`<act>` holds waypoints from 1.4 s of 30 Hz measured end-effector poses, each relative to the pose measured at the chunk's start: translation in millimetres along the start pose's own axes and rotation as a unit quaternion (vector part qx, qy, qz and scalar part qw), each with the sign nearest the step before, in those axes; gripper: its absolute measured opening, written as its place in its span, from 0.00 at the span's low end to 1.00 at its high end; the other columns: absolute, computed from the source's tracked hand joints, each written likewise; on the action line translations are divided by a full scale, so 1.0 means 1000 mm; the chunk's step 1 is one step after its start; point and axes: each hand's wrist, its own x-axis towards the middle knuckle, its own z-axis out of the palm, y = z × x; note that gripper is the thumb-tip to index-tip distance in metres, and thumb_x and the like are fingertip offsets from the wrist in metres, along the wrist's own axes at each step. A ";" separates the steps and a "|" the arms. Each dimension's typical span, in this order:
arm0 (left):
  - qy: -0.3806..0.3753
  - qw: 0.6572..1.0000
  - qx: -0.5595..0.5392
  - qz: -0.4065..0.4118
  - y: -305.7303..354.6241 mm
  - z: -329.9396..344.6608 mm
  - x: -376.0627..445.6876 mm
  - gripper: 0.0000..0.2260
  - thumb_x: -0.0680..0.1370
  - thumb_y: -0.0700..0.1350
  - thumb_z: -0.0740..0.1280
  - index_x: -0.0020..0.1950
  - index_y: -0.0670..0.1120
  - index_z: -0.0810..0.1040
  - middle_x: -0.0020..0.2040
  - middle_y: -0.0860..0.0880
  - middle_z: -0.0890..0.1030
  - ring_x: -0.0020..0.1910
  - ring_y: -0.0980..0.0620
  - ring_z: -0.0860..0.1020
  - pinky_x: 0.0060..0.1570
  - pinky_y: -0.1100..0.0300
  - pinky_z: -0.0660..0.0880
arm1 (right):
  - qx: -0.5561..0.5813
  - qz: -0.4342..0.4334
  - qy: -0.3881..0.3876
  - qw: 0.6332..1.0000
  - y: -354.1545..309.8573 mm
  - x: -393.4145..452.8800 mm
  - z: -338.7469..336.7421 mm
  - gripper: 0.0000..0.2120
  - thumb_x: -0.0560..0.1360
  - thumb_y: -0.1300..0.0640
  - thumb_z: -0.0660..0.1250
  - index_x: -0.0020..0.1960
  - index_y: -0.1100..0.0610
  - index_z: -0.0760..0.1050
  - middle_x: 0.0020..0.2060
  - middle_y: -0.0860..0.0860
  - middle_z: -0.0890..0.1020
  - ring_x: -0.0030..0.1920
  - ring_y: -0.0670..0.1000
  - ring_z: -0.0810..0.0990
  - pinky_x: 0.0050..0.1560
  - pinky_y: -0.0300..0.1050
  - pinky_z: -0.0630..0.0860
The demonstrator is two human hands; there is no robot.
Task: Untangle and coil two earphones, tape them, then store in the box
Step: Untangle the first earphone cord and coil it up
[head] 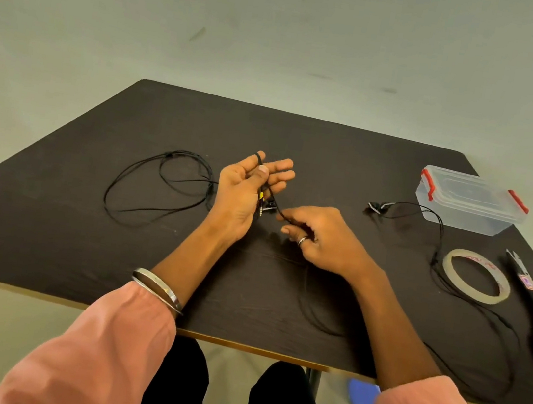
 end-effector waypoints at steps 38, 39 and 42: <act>-0.188 0.968 -0.123 -0.112 0.002 0.008 -0.010 0.15 0.82 0.36 0.52 0.65 0.33 0.70 0.39 0.48 0.80 0.27 0.58 0.72 0.29 0.67 0.71 | 0.084 0.102 0.163 0.978 0.028 -0.005 -0.015 0.07 0.76 0.61 0.67 0.51 0.59 0.82 0.42 0.49 0.83 0.42 0.44 0.79 0.45 0.36 0.74; -0.152 0.975 -0.132 -0.097 0.002 0.006 -0.008 0.14 0.82 0.36 0.53 0.65 0.34 0.71 0.40 0.48 0.82 0.28 0.58 0.74 0.31 0.67 0.73 | 0.063 0.095 0.123 0.986 0.026 -0.005 -0.012 0.08 0.76 0.63 0.66 0.52 0.60 0.82 0.43 0.50 0.83 0.43 0.44 0.80 0.46 0.35 0.73; -0.047 0.991 -0.117 -0.046 0.004 0.001 -0.002 0.12 0.83 0.36 0.55 0.63 0.35 0.73 0.42 0.45 0.84 0.35 0.53 0.81 0.36 0.64 0.78 | 0.006 0.059 0.025 0.998 0.015 -0.006 -0.006 0.09 0.75 0.63 0.67 0.53 0.60 0.82 0.43 0.50 0.84 0.43 0.47 0.81 0.44 0.40 0.75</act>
